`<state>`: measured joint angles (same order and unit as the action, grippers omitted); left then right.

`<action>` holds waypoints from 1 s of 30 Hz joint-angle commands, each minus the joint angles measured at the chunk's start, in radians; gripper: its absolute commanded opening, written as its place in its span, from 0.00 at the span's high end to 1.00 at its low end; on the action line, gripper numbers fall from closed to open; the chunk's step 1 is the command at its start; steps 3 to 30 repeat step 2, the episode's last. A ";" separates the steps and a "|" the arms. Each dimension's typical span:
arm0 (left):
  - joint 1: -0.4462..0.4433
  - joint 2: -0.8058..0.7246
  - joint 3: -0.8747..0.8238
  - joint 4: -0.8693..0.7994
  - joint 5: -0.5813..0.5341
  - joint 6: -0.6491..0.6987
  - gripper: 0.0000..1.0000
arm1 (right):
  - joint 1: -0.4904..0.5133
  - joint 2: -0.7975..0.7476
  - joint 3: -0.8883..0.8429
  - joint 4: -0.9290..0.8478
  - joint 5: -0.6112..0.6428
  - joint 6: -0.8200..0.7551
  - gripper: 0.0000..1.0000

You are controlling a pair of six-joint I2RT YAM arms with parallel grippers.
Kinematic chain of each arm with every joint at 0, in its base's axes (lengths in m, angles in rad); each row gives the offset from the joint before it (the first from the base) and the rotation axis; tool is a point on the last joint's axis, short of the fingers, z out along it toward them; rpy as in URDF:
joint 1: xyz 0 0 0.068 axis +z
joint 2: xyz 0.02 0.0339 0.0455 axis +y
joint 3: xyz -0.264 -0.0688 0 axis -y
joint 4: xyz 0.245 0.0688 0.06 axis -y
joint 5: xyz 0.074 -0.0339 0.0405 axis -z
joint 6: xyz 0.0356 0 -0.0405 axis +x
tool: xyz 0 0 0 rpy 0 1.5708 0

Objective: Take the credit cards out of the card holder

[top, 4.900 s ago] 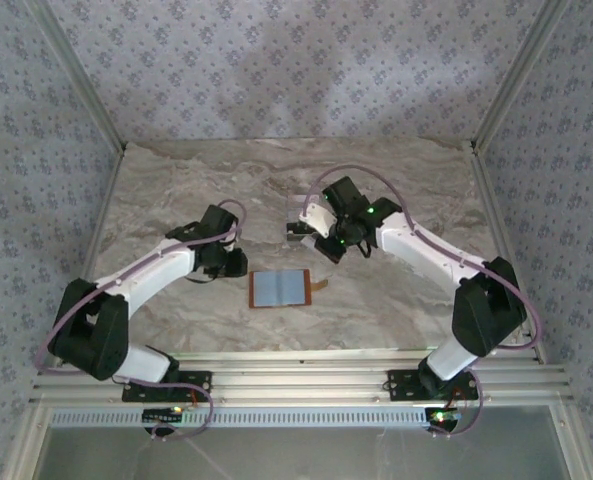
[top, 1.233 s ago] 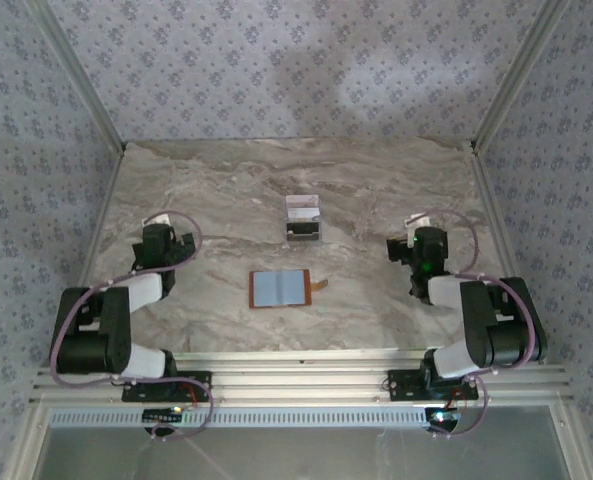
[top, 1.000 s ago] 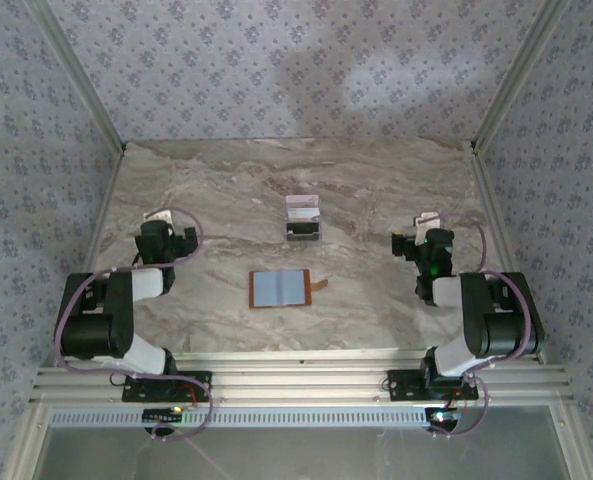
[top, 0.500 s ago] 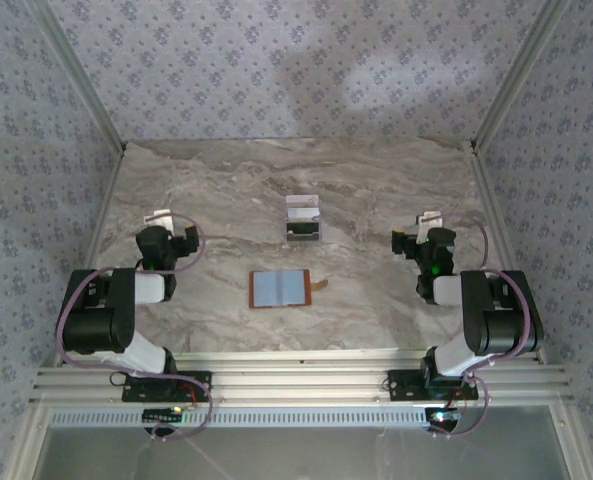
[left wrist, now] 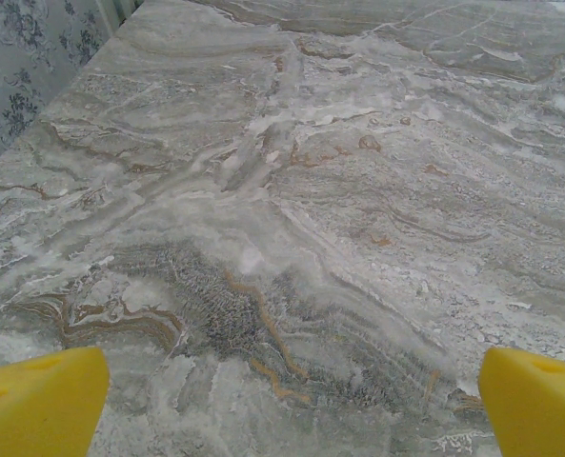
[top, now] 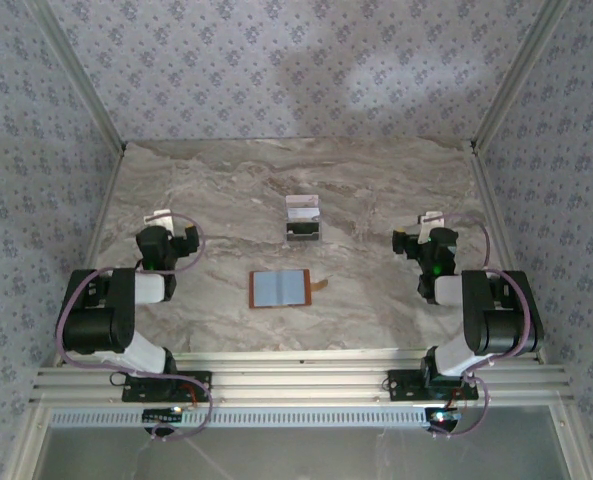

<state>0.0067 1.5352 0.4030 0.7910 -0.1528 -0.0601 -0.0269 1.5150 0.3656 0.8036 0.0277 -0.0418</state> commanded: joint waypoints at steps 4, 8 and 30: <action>-0.001 0.002 0.000 0.043 0.010 0.012 0.01 | -0.009 0.011 0.027 0.003 -0.019 0.017 0.00; -0.001 0.002 0.000 0.043 0.010 0.012 0.01 | -0.009 0.011 0.027 0.003 -0.019 0.017 0.00; -0.001 0.002 0.000 0.043 0.010 0.012 0.01 | -0.009 0.011 0.027 0.003 -0.019 0.017 0.00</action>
